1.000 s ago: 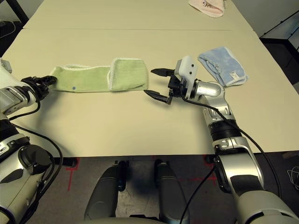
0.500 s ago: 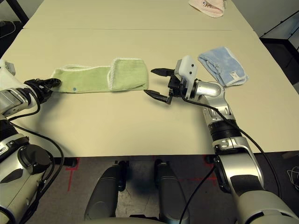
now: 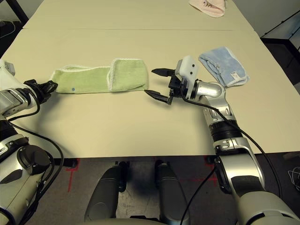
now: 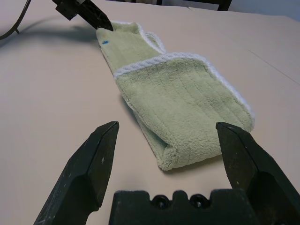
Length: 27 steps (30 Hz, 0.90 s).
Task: Fold the towel and set it aside.
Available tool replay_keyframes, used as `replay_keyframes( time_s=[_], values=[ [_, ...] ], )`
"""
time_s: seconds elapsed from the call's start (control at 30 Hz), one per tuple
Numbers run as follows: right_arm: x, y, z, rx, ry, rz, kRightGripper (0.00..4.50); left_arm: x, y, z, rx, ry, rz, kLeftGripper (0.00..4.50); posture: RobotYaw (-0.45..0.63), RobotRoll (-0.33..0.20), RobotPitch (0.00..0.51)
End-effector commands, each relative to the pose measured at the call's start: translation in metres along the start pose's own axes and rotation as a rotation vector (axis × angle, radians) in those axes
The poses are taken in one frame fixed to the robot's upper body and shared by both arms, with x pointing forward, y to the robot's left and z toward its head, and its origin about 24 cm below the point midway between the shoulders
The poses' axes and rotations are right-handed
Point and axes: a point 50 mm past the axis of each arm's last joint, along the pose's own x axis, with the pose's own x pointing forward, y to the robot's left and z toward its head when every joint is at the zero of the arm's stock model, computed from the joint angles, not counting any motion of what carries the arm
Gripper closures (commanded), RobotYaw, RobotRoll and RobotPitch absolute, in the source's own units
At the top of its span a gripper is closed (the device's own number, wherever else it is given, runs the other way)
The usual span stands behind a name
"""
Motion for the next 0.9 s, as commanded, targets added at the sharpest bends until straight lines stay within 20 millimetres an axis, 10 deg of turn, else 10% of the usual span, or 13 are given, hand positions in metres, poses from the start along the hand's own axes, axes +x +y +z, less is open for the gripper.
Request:
replay_keyframes(
  time_s=[0.03, 0.37, 0.9],
  values=[
    [0.000, 0.000, 0.001, -0.012, 0.003, 0.009, 0.00, -0.002, 0.000, 0.005, 0.008, -0.013, 0.006, 4.46, 0.07, 0.000, 0.210],
    [0.000, 0.000, 0.001, -0.011, 0.005, 0.006, 0.00, -0.007, -0.023, 0.021, 0.128, -0.062, -0.054, 4.46, 0.07, 0.000, 0.209],
    [0.000, -0.005, 0.000, -0.018, 0.009, -0.020, 0.00, -0.005, -0.117, 0.003, 0.223, 0.010, -0.407, 4.46, 0.08, 0.000, 0.203]
  ],
)
